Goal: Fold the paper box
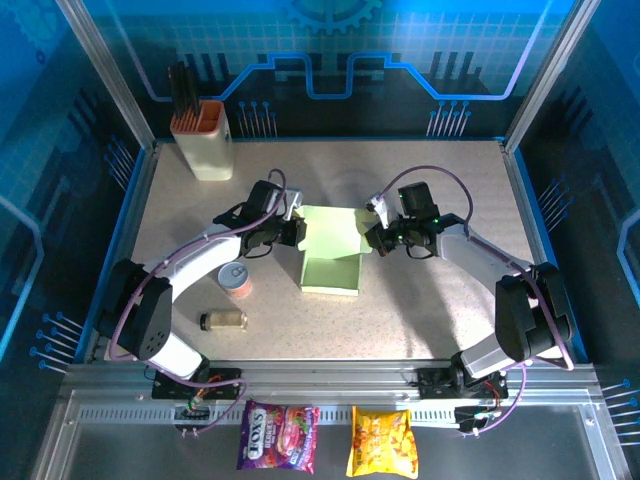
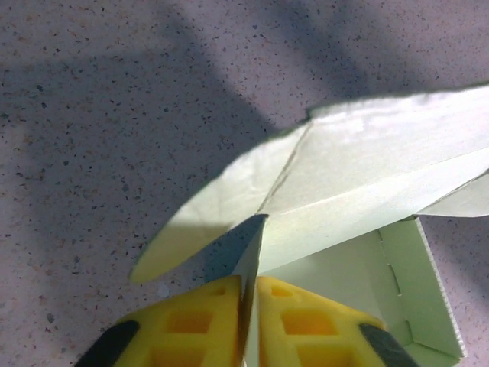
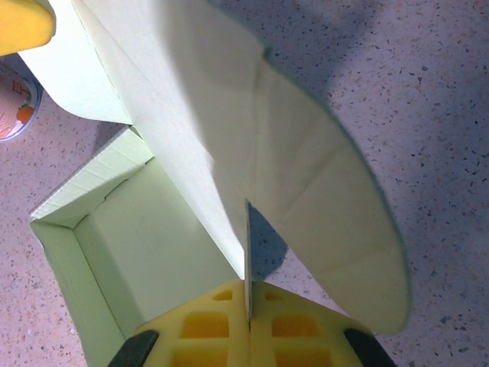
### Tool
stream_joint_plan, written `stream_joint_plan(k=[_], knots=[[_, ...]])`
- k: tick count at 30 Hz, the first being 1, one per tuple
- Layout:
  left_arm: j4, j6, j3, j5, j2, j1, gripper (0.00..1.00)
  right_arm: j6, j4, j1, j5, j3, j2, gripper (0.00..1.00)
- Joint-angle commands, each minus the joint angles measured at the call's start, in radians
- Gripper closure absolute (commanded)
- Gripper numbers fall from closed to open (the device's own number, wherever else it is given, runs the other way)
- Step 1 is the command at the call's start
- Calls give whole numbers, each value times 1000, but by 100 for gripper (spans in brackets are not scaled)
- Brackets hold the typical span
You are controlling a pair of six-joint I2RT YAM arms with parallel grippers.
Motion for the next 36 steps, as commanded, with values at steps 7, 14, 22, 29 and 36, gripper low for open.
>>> stream_joint_plan(k=[7,14,22,29,36], knots=[[-46,27,25,-40,-25,-15,87,18,-30,16,14,35,-7,100],[-38,35,15,-39,-24,-24,93,46,-52,17,23,56,-17,90],[-37,40,14,-44,-25,-27,93,76,-83,28,43,83,-36,83],[-37,42,15,-47,-27,-27,93,77,-118,42,59,104,-30,83],[-66,35,33,-115,-31,-40,88,112,-146,79,132,127,-22,98]])
